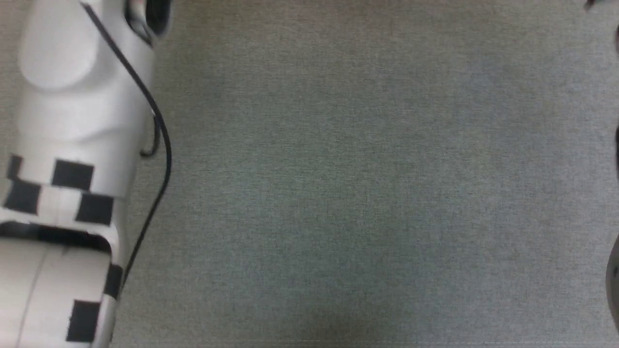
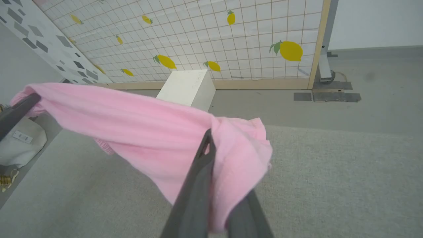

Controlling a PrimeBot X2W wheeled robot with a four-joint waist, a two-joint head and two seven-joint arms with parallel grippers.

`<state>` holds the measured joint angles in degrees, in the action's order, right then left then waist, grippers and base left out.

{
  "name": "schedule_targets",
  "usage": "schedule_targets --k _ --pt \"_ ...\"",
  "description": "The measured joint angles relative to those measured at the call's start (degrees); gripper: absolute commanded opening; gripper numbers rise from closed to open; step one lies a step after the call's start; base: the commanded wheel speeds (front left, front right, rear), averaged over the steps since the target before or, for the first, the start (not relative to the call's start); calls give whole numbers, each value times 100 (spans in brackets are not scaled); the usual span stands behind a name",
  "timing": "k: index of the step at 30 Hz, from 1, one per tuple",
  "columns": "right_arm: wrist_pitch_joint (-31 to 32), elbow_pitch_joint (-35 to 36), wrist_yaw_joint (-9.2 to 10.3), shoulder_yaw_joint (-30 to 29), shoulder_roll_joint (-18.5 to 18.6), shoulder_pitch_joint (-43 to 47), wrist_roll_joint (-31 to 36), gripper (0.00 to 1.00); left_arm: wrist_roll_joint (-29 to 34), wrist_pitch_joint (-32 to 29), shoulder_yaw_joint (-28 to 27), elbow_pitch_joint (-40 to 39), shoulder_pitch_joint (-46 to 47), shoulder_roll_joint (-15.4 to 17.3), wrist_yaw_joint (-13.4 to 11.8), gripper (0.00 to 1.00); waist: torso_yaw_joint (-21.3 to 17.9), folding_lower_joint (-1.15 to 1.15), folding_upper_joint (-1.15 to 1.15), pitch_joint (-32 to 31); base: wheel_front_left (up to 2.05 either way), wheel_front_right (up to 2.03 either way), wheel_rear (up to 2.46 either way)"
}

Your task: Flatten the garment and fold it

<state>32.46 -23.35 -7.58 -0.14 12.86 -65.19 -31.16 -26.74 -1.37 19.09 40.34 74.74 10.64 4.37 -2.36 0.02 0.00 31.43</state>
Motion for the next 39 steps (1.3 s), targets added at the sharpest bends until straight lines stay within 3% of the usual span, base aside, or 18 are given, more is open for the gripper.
schedule_targets --k 6,12,22,31,39 --pt "-126 630 0 212 315 1642 -683 0 -322 243 -13 29 -1199 -52 114 0 98 -1 0 -328 0 0 0" --pt "-178 1273 0 83 359 3446 -984 0 -599 338 18 -293 -2810 -205 99 0 161 -2 0 -871 0 0 0" --pt "409 2476 0 -637 -264 6276 -1179 0 -1209 -205 10 -1413 -5562 -279 -326 0 260 -2 0 -2007 0 0 0" --pt "1471 3524 0 -1212 -798 7499 -1061 0 -1537 -1061 0 -2918 -6982 -30 -867 0 322 -2 0 -2651 0 0 0" --pt "2209 3694 1 -1500 -925 6989 -1009 0 -1907 -1372 -114 -3694 -7177 -129 -1053 0 332 -2 0 -2663 0 0 0"
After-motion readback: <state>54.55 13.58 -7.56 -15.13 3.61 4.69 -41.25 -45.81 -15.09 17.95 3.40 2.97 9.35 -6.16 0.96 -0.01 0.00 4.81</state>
